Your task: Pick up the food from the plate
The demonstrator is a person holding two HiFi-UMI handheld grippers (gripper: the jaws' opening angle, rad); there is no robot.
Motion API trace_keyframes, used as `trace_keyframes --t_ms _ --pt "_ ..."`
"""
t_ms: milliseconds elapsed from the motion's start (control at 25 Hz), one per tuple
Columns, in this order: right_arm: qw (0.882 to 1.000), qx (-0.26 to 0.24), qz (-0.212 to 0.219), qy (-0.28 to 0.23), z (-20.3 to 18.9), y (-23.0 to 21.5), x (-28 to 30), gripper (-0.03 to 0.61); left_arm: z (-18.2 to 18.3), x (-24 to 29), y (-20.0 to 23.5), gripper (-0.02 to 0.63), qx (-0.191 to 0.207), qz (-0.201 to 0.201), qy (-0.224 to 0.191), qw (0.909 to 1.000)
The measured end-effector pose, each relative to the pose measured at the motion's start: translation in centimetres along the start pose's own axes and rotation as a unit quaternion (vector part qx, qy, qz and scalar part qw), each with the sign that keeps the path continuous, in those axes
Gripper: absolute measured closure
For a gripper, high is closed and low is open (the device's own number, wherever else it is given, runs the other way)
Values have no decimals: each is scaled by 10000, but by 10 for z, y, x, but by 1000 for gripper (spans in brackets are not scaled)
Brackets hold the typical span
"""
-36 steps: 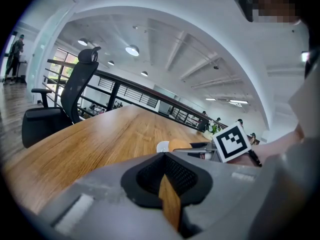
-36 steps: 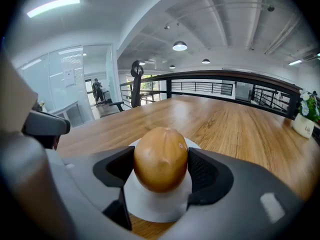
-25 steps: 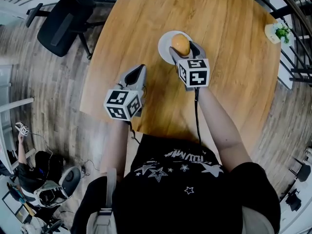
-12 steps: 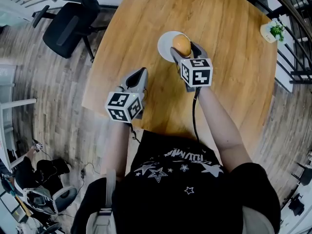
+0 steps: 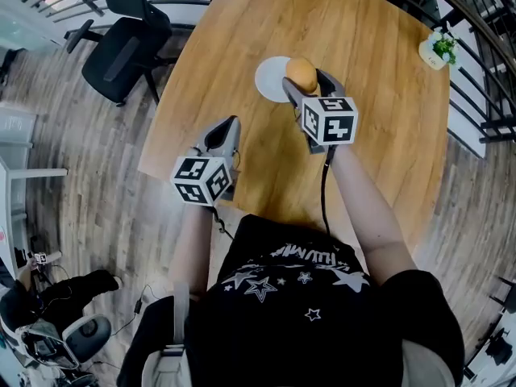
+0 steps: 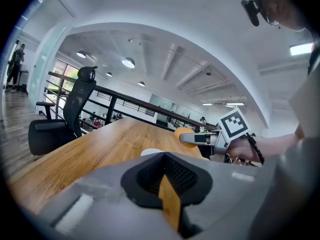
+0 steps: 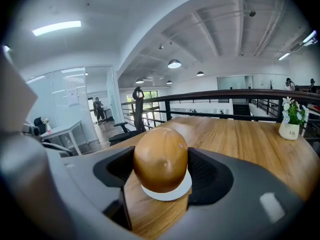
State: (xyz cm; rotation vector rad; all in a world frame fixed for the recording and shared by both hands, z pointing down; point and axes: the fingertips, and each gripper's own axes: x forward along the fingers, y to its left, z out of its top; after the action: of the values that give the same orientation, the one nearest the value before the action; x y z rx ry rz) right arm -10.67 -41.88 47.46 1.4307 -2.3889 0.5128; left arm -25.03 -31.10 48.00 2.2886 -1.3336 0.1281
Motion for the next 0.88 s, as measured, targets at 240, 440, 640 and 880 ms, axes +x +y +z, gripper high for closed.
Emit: trace_keyframes --t_ms 240,440,640,880 --pt "9997 40 206 -133 7 -1 -29 245 -1 -10 -27 612 58 111 -102 9999" --pt "9988 53 447 -170 4 -2 -58 245 -7 -21 -56 612 62 234 -196 9995" --pt "9973 85 694 -239 5 3 -79 245 -8 -32 -77 612 128 345 -298 9989" --pt "9947 129 944 -378 6 0 -111 245 -5 -44 -111 612 201 479 -477 9975"
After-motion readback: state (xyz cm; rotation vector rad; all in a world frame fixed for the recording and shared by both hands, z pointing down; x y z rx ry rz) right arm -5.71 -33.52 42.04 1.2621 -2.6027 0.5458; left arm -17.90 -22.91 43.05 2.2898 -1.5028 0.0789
